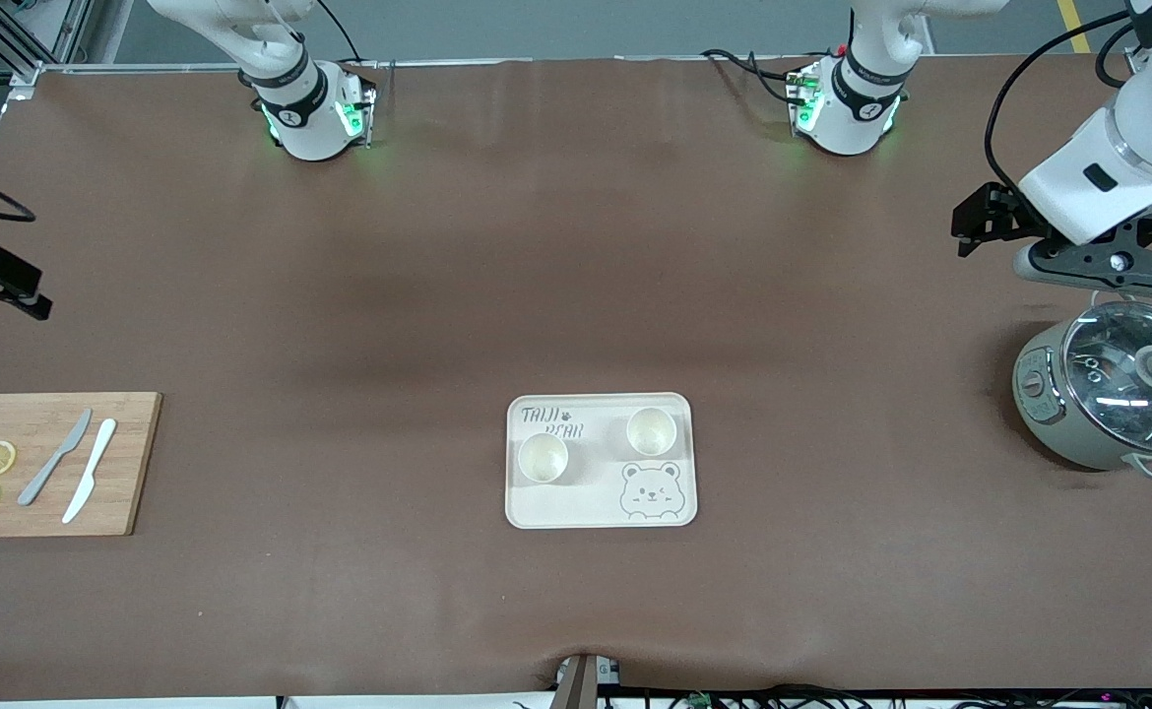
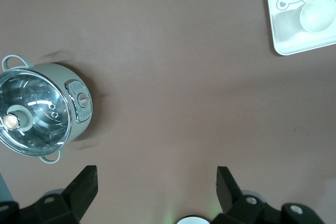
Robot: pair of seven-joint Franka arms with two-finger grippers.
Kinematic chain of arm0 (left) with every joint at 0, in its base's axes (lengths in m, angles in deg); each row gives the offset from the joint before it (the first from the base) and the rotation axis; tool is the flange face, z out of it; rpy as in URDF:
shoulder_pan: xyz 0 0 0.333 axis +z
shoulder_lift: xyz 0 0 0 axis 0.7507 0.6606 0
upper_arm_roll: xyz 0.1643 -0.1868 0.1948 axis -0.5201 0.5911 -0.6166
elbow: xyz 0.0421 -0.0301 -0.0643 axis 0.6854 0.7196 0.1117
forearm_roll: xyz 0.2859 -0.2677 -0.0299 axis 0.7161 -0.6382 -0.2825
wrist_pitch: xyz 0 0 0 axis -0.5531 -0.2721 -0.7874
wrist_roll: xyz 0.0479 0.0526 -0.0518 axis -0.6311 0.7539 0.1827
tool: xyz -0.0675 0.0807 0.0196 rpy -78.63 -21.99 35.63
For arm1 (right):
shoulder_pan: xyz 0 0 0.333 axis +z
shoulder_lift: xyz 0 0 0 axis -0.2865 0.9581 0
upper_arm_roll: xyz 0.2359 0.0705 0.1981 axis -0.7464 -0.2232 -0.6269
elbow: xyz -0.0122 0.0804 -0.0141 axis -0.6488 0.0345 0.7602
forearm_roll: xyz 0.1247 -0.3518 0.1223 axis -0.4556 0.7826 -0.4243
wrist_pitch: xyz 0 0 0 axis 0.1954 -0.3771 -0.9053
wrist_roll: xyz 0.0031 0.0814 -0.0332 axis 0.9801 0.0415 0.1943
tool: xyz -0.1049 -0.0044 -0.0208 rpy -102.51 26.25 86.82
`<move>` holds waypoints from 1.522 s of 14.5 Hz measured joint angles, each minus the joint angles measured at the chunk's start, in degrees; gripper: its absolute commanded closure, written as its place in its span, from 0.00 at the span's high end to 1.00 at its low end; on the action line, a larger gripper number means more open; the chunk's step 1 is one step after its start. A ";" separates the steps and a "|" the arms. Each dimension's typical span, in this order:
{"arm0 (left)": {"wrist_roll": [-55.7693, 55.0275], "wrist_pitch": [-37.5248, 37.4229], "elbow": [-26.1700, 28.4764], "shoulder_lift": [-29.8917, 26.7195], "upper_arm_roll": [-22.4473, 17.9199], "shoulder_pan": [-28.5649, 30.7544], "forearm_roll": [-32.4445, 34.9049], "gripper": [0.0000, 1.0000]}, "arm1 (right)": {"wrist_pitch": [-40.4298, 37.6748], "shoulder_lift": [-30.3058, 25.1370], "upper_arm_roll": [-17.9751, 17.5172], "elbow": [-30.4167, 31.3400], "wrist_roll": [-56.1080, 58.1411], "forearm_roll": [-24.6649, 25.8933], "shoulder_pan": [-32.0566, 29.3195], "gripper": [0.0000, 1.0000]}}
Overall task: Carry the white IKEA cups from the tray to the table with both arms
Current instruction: 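Lower both grippers onto the two white cups on the tray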
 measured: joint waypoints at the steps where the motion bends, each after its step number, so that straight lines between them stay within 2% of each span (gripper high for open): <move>1: 0.00 0.00 0.00 0.03 0.00 0.00 0.00 1.00 | -0.07 -0.28 -0.05 0.05 -0.40 0.19 0.53 1.00; 7: 0.01 0.48 0.33 1.52 0.45 -0.30 -0.55 1.00 | -0.09 -0.50 0.71 0.17 -0.51 0.24 0.36 1.00; 12: -1.42 8.91 2.81 7.36 1.19 -1.70 -5.32 1.00 | -0.34 -0.51 0.86 0.18 -0.51 0.24 0.09 1.00; 15: -7.60 13.99 3.20 11.69 1.58 -4.42 -5.60 1.00 | 0.68 -0.49 0.77 0.35 -0.50 0.08 0.06 1.00; 16: -10.13 16.09 3.27 13.27 1.89 -5.60 -5.60 1.00 | 1.67 -0.42 0.70 0.76 -0.52 -0.72 0.08 1.00; 19: -16.84 22.34 3.31 17.97 2.36 -8.99 -5.60 1.00 | 5.37 1.66 0.57 2.42 -2.94 -8.37 0.31 1.00; 22: -21.02 28.43 3.48 22.19 2.50 -10.76 -5.61 1.00 | 13.45 7.88 0.02 3.09 -11.96 -10.73 3.84 1.00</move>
